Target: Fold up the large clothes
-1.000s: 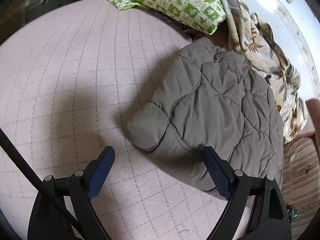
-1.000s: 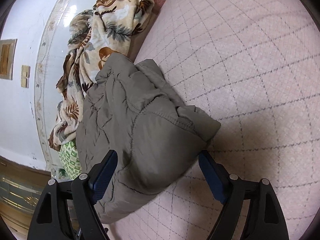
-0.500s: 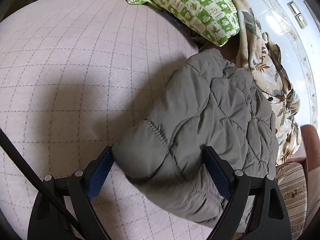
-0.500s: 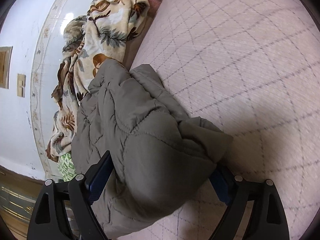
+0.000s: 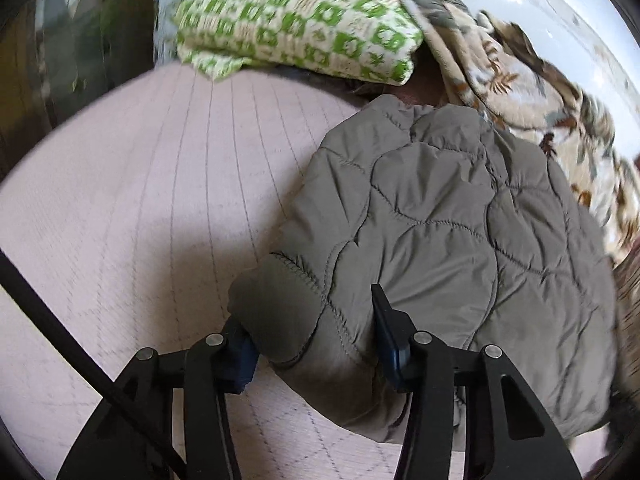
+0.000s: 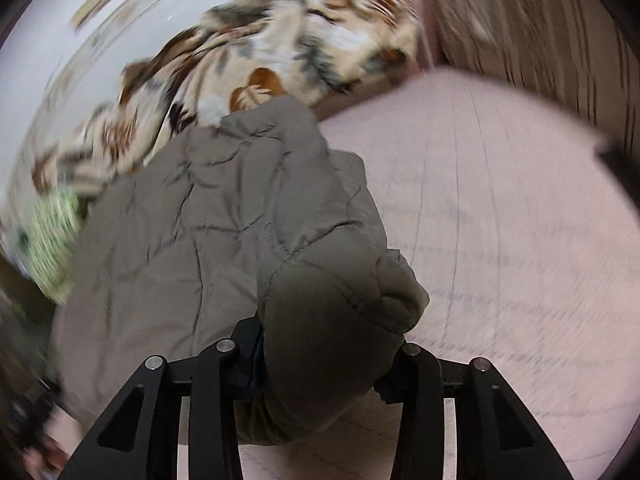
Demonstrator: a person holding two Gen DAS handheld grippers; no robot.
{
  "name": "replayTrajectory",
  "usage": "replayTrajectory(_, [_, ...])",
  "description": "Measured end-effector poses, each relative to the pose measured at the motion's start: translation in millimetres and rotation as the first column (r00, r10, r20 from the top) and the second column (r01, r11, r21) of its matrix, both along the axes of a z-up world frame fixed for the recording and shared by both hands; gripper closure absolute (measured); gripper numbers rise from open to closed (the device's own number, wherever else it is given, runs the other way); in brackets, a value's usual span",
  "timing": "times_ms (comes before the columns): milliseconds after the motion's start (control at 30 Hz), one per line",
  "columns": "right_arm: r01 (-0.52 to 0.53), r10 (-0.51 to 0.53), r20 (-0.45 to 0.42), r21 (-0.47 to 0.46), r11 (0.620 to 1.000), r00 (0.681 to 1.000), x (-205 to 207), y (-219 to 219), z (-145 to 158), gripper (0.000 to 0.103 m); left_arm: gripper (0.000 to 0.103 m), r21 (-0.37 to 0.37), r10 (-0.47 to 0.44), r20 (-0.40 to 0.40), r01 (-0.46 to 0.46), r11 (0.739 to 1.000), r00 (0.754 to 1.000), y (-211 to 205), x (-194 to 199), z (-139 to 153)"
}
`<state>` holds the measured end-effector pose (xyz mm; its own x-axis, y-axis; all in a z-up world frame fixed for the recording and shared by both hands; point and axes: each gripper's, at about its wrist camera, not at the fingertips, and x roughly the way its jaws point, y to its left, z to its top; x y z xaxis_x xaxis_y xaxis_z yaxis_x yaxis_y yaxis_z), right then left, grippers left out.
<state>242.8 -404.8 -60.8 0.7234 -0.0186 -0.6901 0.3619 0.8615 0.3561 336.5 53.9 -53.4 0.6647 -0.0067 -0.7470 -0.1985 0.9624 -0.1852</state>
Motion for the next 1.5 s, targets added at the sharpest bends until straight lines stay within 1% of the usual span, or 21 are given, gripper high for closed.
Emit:
replayTrajectory(67, [-0.023, 0.021, -0.018, -0.108, 0.994, 1.000, 2.6, 10.1, 5.1, 0.059, 0.055, 0.064, -0.009, 0.010, 0.008, 0.998, 1.000, -6.0, -0.7, 3.8])
replayTrajectory(167, [-0.047, 0.040, -0.037, -0.205, 0.978, 0.998, 4.3, 19.3, 8.9, 0.060, 0.055, 0.135, -0.020, 0.025, 0.016, 0.991, 0.999, -13.3, -1.4, 7.8])
replayTrajectory(300, [-0.072, 0.059, -0.052, -0.321, 0.944, 0.997, 6.0, 30.7, 14.7, 0.060, 0.055, 0.184, -0.030, 0.037, 0.023, 0.983, 0.999, -17.3, -2.6, 11.1])
replayTrajectory(367, [-0.086, 0.068, -0.059, -0.394, 0.915, 0.996, 7.4, 40.2, 18.2, 0.060, 0.056, 0.211, -0.035, 0.045, 0.025, 0.977, 0.998, -19.8, -3.8, 13.1])
replayTrajectory(433, [-0.091, 0.071, -0.061, -0.432, 0.897, 0.996, 7.8, 45.5, 20.7, 0.060, 0.056, 0.232, -0.039, 0.053, 0.026, 0.972, 0.998, -22.8, -4.7, 15.3])
replayTrajectory(567, [-0.097, 0.081, -0.054, -0.473, 0.876, 0.995, 4.2, 51.9, 26.2, 0.060, 0.058, 0.258, -0.044, 0.073, 0.024, 0.966, 0.996, -26.0, -8.5, 21.4])
replayTrajectory(700, [-0.105, 0.093, -0.050, -0.531, 0.841, 0.994, -0.1, 61.6, 32.8, 0.060, 0.058, 0.297, -0.054, 0.099, 0.022, 0.955, 0.994, -30.9, -14.5, 28.6])
replayTrajectory(833, [-0.110, 0.108, -0.036, -0.541, 0.834, 0.994, -8.3, 65.0, 40.3, 0.060, 0.059, 0.311, -0.062, 0.115, 0.023, 0.950, 0.991, -30.8, -22.1, 35.9])
replayTrajectory(1000, [-0.117, 0.129, -0.020, -0.574, 0.810, 0.991, -25.1, 70.0, 51.4, 0.060, 0.059, 0.326, -0.081, 0.145, 0.029, 0.945, 0.986, -30.9, -39.3, 47.1])
replayTrajectory(1133, [-0.112, 0.137, 0.002, -0.562, 0.819, 0.991, -38.5, 67.2, 59.9, 0.060, 0.059, 0.327, -0.093, 0.161, 0.036, 0.944, 0.983, -29.6, -54.5, 55.2])
replayTrajectory(1267, [-0.108, 0.144, 0.017, -0.575, 0.811, 0.989, -51.1, 71.7, 68.2, 0.060, 0.059, 0.330, -0.098, 0.174, 0.035, 0.943, 0.980, -27.5, -68.1, 60.0])
replayTrajectory(1400, [-0.105, 0.151, 0.033, -0.574, 0.812, 0.988, -66.9, 74.5, 76.1, 0.060, 0.059, 0.321, -0.093, 0.188, 0.028, 0.947, 0.978, -22.8, -86.2, 64.4])
replayTrajectory(1500, [-0.107, 0.153, 0.032, -0.574, 0.812, 0.988, -80.0, 77.1, 76.9, 0.060, 0.059, 0.324, -0.091, 0.186, 0.026, 0.946, 0.978, -22.0, -100.5, 62.4])
